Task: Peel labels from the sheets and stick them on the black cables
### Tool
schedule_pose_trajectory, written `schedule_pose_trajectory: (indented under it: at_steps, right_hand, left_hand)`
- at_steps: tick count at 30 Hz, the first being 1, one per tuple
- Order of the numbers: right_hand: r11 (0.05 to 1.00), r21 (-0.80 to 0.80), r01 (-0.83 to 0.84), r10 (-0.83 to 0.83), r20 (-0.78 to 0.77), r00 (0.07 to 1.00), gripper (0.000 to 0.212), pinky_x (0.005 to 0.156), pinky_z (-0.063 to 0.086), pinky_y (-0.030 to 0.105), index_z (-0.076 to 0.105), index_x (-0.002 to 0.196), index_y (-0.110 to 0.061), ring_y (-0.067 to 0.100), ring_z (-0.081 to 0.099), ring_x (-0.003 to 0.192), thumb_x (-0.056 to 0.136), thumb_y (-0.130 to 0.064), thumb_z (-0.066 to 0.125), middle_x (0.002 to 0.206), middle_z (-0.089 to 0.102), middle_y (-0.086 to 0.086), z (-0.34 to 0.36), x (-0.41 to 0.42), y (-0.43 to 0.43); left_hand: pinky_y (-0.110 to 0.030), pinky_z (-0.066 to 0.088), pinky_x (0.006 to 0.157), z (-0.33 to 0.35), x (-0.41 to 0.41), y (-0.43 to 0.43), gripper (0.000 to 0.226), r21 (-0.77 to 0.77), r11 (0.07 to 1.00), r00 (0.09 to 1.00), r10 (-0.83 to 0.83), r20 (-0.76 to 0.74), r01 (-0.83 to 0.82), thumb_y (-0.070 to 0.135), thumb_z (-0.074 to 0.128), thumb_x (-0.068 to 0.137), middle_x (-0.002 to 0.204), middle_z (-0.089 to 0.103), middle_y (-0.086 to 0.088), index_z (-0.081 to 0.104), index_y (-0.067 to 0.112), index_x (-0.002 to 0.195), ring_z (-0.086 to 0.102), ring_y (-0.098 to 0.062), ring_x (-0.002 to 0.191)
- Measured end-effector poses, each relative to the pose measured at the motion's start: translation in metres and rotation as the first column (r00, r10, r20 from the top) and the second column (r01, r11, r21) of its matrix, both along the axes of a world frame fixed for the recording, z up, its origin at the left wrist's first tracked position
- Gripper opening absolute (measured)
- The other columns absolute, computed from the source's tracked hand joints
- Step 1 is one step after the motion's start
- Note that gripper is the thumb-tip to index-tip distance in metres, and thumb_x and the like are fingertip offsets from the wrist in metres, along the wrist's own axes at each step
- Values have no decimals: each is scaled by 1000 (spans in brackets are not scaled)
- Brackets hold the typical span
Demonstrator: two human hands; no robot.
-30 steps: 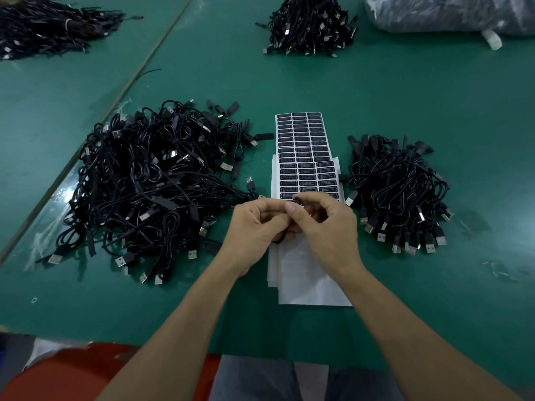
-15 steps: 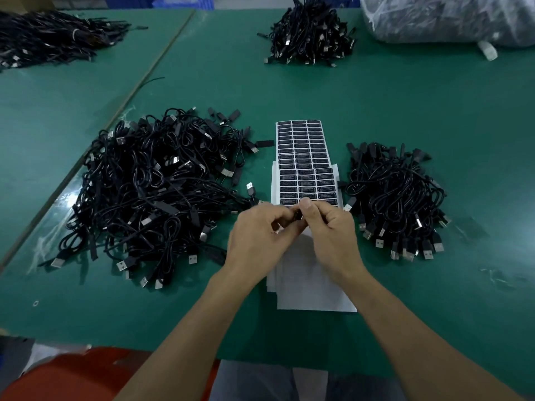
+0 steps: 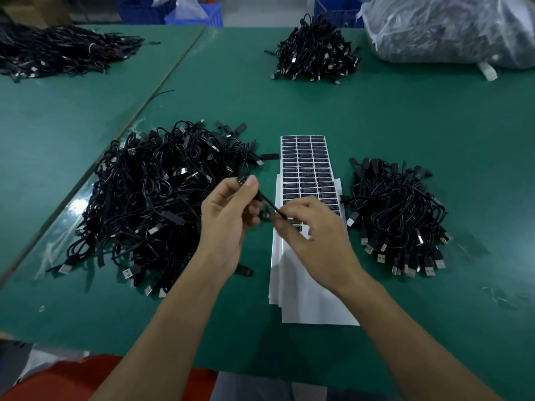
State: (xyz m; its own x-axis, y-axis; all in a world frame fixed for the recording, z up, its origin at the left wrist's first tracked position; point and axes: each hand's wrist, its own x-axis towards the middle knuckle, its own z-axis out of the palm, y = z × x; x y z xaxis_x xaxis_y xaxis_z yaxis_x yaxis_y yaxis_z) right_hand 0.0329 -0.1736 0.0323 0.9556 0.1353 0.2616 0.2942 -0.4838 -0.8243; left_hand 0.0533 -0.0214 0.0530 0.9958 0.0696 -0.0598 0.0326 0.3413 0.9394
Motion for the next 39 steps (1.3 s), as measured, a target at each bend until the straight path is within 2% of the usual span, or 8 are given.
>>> schedule_pose_trajectory:
  at_steps: [5, 9, 14, 17, 20, 26, 31, 39]
  right_hand:
    - [977, 203, 63, -82, 90, 993, 17, 74, 51, 15, 71, 99, -38, 3, 66, 82, 93, -22, 66, 88, 72, -19, 21, -1, -21]
    - [942, 146, 302, -321, 127, 939, 22, 56, 50, 14, 66, 91, -42, 6, 60, 62, 98, -22, 60, 74, 69, -15, 39, 5, -57]
    - [805, -104, 584, -577, 95, 811, 31, 62, 41, 18, 63, 81, -5, 26, 50, 57, 100, -29, 57, 66, 64, 11, 36, 14, -103]
    - [745, -249, 618, -645, -33, 764, 42, 90, 41, 33, 59, 123, -3, 26, 52, 93, 99, -38, 56, 114, 62, 20, 25, 11, -111]
    - [699, -363, 617, -676, -52, 735, 69, 112, 27, 42, 35, 153, -10, 33, 32, 132, 95, -35, 62, 145, 33, 19, 20, 2, -102]
    - [732, -246, 635, -585, 250, 771, 38, 94, 31, 25, 62, 128, -12, 22, 40, 111, 90, -17, 68, 115, 46, 8, 17, -7, -73]
    - [911, -219, 350, -334, 107, 936, 16, 77, 51, 28, 71, 108, -12, 9, 59, 79, 94, -11, 64, 94, 63, -4, 5, -11, -47]
    - [969, -163, 187, -219, -206, 954, 43, 85, 47, 23, 59, 135, -29, -3, 54, 94, 93, -30, 68, 108, 62, -14, -11, -8, -30]
  left_hand:
    - [-20, 48, 49, 2, 3, -4, 46, -46, 999, 986, -21, -165, 14, 34, 50, 103, 68, 71, -2, 77, 20, 69, 61, -9, 54]
    - [-15, 41, 44, -9, 7, 1, 38, 356, 932, 983, 130, -132, -75, 30, 52, 104, 59, 67, 4, 73, 17, 75, 54, -3, 48]
    - [-29, 44, 60, -25, 5, 15, 8, 898, 316, 952, 79, 296, -306, 25, 67, 93, 77, 62, 12, 72, 24, 85, 52, -11, 77]
    - [-33, 45, 76, -33, 12, 22, 25, 933, 6, 929, -89, 360, -361, 11, 72, 84, 102, 62, 1, 74, 19, 107, 49, -22, 96]
    - [-38, 37, 88, -40, 19, 23, 42, 944, -171, 948, -202, 246, -281, 15, 70, 82, 118, 61, 3, 69, 23, 123, 49, -25, 107]
    - [-35, 24, 83, -46, 30, 21, 19, 899, -330, 942, -267, 202, -287, 42, 64, 93, 121, 56, 7, 74, 32, 106, 43, -23, 108]
    - [-35, 27, 83, -47, 29, 18, 12, 863, -239, 882, -283, 378, -446, 37, 71, 90, 110, 62, 5, 75, 26, 91, 50, -22, 103]
    - [-34, 52, 78, -22, 9, 2, 28, 785, 332, 768, -214, 603, -524, 30, 54, 101, 97, 71, 1, 73, 11, 110, 66, -18, 86]
